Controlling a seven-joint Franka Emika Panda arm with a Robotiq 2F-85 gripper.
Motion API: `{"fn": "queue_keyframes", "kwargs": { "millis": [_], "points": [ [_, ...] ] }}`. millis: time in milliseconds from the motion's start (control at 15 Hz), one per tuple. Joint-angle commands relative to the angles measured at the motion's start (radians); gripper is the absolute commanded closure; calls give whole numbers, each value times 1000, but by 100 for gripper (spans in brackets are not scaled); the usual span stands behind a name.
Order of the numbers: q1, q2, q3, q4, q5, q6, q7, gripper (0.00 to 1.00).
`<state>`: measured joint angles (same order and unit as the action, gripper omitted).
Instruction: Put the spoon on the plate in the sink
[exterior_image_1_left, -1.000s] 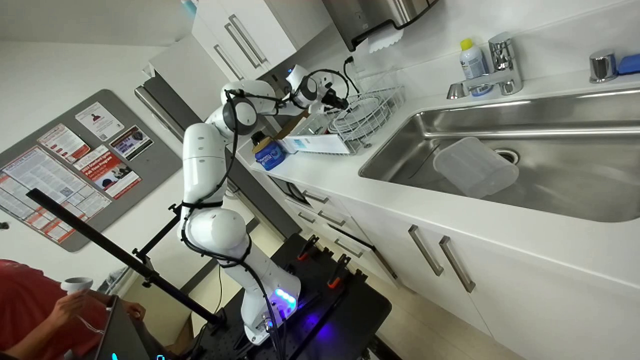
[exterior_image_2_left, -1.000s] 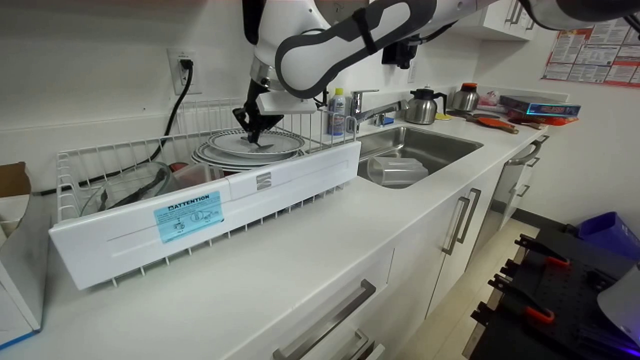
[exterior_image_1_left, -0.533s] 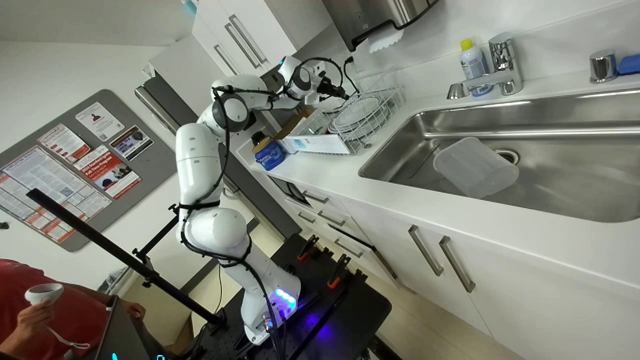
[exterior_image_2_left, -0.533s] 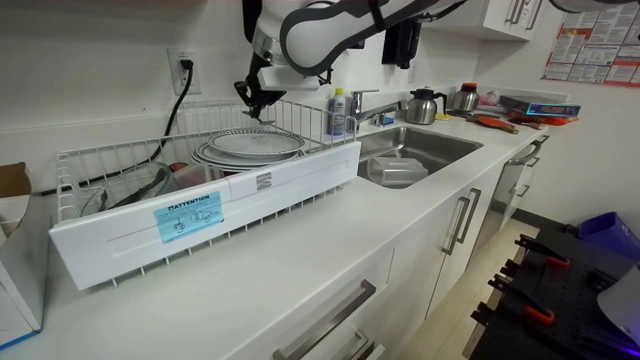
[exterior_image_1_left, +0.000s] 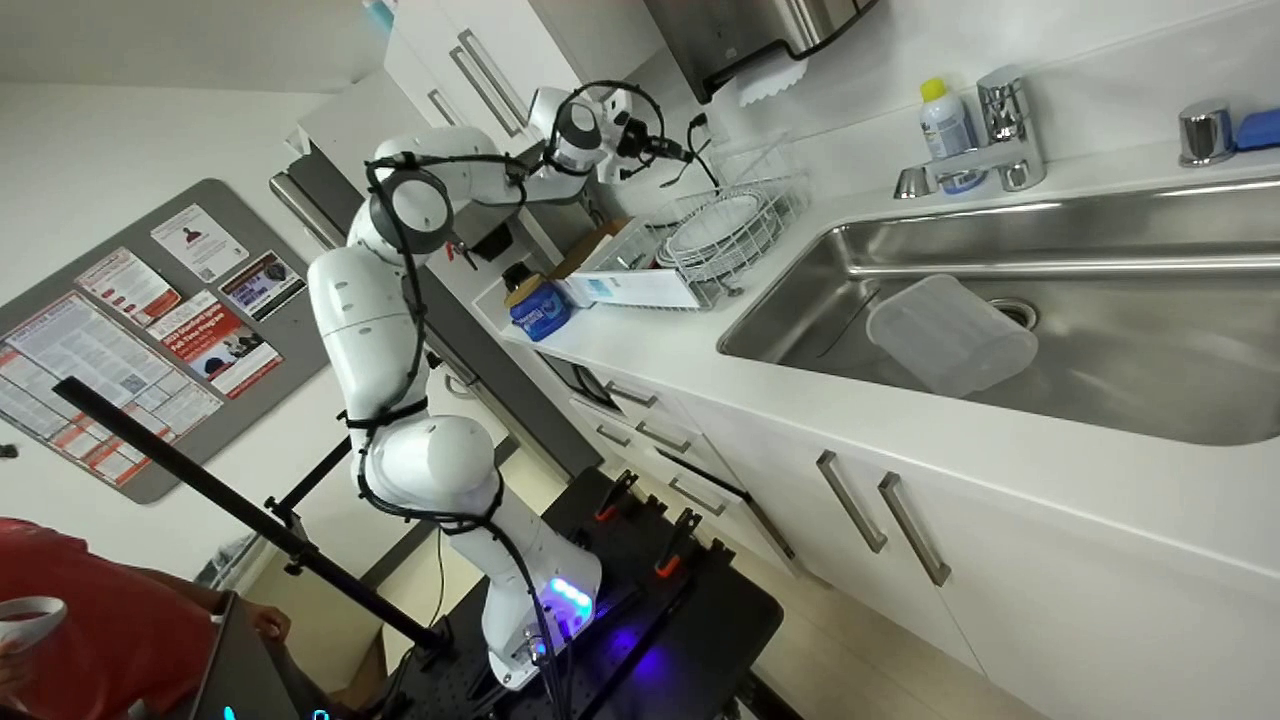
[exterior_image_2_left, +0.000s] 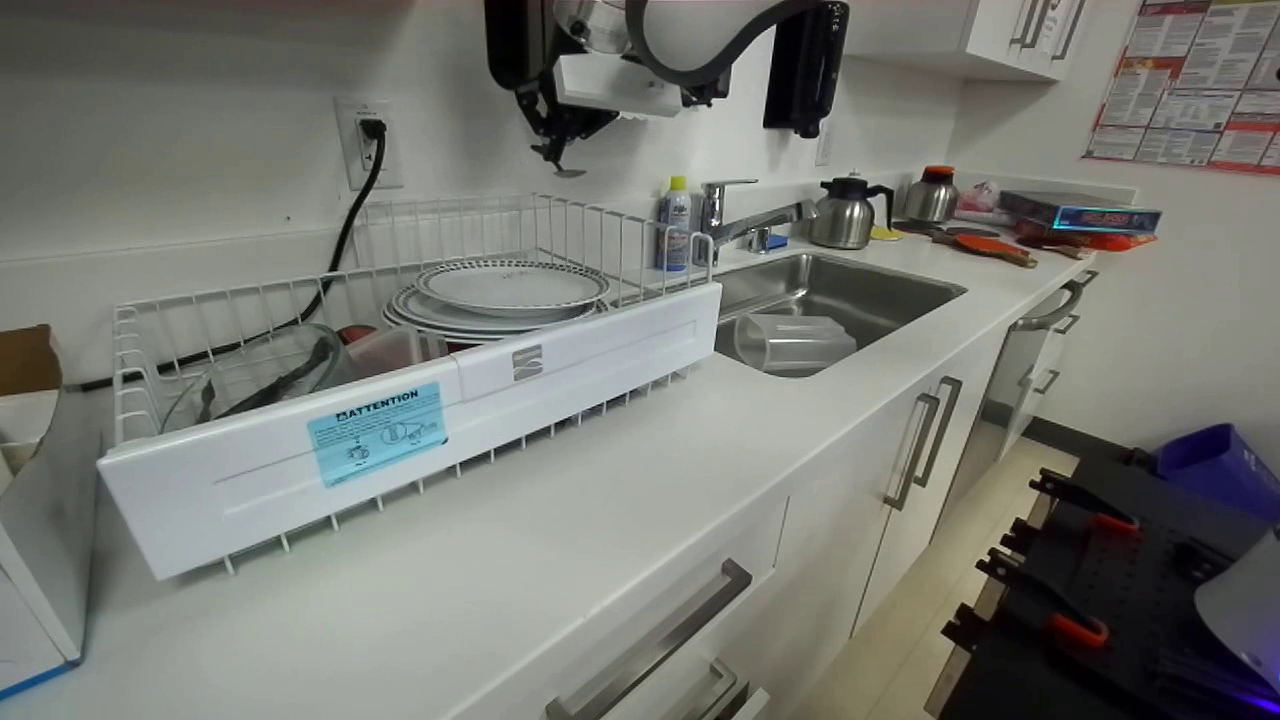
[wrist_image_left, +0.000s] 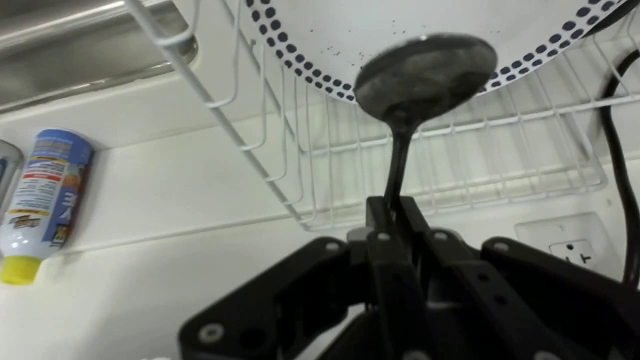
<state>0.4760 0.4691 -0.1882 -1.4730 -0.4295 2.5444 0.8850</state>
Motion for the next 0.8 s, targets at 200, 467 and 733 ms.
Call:
{"fn": "queue_keyframes", "kwargs": {
  "millis": [200, 467, 733],
  "points": [
    [-16, -255, 14, -288, -238, -26, 267, 98],
    [-82, -356, 58, -411, -380, -82, 452, 98],
    [-187, -424, 124, -492, -447, -180, 569, 98]
  ]
}}
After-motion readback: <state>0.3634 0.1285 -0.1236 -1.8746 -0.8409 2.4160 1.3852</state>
